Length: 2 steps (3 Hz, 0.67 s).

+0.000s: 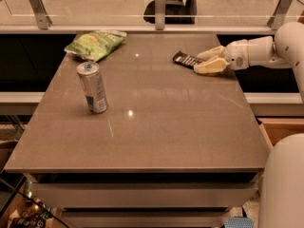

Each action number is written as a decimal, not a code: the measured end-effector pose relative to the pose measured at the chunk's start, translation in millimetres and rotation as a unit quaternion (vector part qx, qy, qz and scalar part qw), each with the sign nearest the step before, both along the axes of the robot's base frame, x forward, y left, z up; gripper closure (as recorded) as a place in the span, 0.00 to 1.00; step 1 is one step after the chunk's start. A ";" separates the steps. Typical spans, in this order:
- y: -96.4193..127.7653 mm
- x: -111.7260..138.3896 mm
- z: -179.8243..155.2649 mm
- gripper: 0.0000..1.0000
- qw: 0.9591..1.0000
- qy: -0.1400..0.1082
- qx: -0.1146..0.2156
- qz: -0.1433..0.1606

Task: Move rxbar chocolate near redbull can

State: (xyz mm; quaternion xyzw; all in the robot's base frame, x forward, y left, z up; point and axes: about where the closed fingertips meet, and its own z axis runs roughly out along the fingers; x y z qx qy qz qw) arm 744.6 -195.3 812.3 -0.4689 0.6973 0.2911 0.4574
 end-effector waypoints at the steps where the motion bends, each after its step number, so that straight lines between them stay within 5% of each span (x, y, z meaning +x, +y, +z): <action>1: 0.2 0.0 3.0 1.00 1.000 0.000 0.000 0.000; 2: 0.3 0.1 2.9 1.00 1.000 0.000 0.000 0.000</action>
Offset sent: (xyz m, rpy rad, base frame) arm 0.0000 0.0001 0.0028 0.0000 0.0000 0.0001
